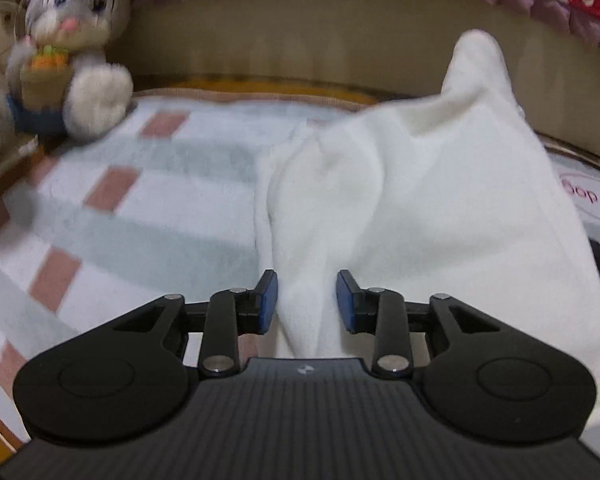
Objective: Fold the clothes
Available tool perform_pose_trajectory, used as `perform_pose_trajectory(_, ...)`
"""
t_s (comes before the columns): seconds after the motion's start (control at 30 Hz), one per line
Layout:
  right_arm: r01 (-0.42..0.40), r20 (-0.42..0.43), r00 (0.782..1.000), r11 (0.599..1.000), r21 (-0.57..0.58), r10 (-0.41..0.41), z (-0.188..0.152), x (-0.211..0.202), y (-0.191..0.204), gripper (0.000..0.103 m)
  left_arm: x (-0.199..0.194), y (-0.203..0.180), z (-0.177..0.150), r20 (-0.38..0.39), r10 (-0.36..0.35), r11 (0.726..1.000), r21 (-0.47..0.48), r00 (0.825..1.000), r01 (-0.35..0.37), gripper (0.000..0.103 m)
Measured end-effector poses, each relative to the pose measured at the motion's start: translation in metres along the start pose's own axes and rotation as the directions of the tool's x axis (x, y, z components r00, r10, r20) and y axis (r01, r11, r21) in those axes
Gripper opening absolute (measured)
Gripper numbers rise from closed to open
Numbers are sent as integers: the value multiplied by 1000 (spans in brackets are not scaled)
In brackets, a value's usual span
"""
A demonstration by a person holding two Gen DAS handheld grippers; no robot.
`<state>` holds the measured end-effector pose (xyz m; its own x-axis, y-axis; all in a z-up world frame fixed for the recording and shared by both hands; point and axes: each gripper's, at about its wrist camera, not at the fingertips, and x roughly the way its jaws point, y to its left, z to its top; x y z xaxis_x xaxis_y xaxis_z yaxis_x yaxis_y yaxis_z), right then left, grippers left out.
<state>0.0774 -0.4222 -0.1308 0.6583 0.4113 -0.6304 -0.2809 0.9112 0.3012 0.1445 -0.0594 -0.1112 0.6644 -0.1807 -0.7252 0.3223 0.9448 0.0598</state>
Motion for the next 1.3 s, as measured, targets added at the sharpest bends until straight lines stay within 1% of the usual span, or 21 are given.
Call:
perform_pose_trajectory(0.03,1,-11,1000,1000,30,-1,3,6,-8,51,-3,-6,10,37,-11,1000,21,999,10,31)
perform_pose_trajectory(0.1,-16,-26,999,993,117,20,11,18,-25,53,0,-18,32,55,-127,991,48,990,125,31)
perform_pose_trajectory(0.13,-43,-24,999,982,185,49,16,26,-34,54,3,-24,43,61,-188,981,62,980,184,33)
perform_pose_trajectory(0.2,-101,-11,994,939,330,111,25,42,-53,61,24,-37,60,5,-304,950,75,953,303,34)
perform_pose_trajectory(0.23,-131,-1,990,910,394,142,28,52,-59,66,37,-43,65,-16,-316,944,96,948,316,34)
perform_pose_trajectory(0.3,-184,23,979,844,503,200,33,73,-67,66,63,-55,75,-58,-330,931,143,942,336,34)
perform_pose_trajectory(0.4,-177,-18,975,818,547,223,40,108,-64,68,96,-56,88,-121,-343,933,68,932,352,34)
perform_pose_trajectory(0.5,-123,-31,987,855,503,160,48,135,-57,73,115,-48,101,-99,-295,955,-4,950,296,34)
perform_pose_trajectory(0.57,-121,-13,989,852,509,148,53,143,-58,78,121,-45,105,-83,-276,961,-6,958,276,34)
perform_pose_trajectory(0.63,-124,8,990,845,520,140,58,150,-58,82,125,-46,104,-95,-238,970,31,967,242,33)
perform_pose_trajectory(0.73,-128,38,991,835,536,128,66,160,-60,81,127,-45,104,-65,-93,988,121,994,100,34)
perform_pose_trajectory(0.77,-129,48,991,831,541,123,68,163,-60,81,126,-41,103,-60,-73,989,121,996,80,34)
perform_pose_trajectory(0.87,-134,77,991,820,557,110,76,173,-61,72,102,-12,99,-20,-87,996,-21,996,87,32)
perform_pose_trajectory(0.93,-118,64,993,835,538,99,82,176,-60,72,68,7,91,53,-71,994,-81,996,75,34)
perform_pose_trajectory(1.0,-103,51,995,846,522,89,87,178,-59,72,34,20,74,109,-91,986,-133,990,105,39)
perform_pose_trajectory(1.03,-94,56,996,848,522,76,89,178,-61,72,30,21,65,98,-103,985,-131,990,115,44)
perform_pose_trajectory(1.1,-75,69,997,851,520,45,93,178,-63,71,24,20,49,63,-127,984,-118,990,134,45)
perform_pose_trajectory(1.13,-63,76,997,857,511,28,95,177,-64,63,26,15,40,40,-108,991,-79,993,111,45)
perform_pose_trajectory(1.2,-38,81,997,872,488,-2,101,177,-64,59,37,10,25,3,-46,999,-19,999,46,38)
perform_pose_trajectory(1.23,-29,74,997,876,482,-8,103,176,-62,59,45,11,18,-11,-7,1000,-6,1000,7,25)
perform_pose_trajectory(1.3,4,90,995,893,451,-50,105,165,-57,60,58,19,7,-22,45,999,-14,999,-45,21)
